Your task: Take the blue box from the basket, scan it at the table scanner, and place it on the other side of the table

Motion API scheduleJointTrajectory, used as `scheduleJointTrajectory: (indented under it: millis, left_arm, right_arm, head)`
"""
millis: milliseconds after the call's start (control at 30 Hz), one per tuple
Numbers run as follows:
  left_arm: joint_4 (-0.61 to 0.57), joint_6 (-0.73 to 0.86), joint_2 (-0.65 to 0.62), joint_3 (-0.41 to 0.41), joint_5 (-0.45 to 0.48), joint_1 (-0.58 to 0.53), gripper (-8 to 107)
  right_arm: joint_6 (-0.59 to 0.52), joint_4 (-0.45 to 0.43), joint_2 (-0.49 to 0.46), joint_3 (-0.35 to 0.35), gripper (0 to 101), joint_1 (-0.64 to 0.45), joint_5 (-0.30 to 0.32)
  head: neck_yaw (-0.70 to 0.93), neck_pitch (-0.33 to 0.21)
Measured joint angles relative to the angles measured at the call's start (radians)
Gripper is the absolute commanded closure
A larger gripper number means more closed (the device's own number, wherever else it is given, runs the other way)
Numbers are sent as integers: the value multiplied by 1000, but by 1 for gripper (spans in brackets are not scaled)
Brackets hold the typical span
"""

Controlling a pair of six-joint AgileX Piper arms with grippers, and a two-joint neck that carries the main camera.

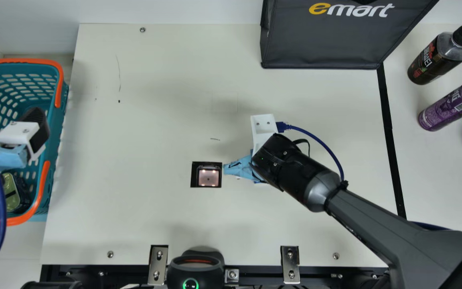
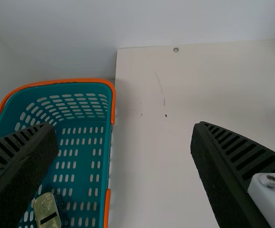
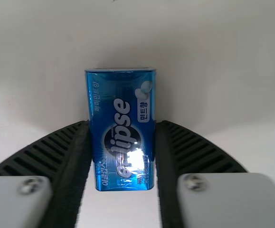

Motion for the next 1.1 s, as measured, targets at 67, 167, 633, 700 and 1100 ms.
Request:
scheduleJointTrajectory:
  millis: [67, 167, 633, 700, 1100]
  left_arm:
    - [0, 0, 0, 0, 0, 0, 9]
    - [0, 0, 0, 0, 0, 0, 9]
    - [0, 0, 0, 0, 0, 0, 9]
    - [0, 0, 0, 0, 0, 0, 9]
    - [0, 0, 0, 0, 0, 0, 9]
  right_arm:
    - [0, -1, 0, -2, 100, 0, 1]
    - [0, -4, 0, -5, 101, 1, 7]
    - [-55, 2, -60, -79, 101, -15, 99]
    - [-68, 16, -67, -92, 101, -21, 116]
    - [-128, 52, -96, -113, 101, -62, 145]
  head:
    - [-2, 0]
    - [0, 2]
    - [0, 0]
    - [0, 0]
    - [-98, 2]
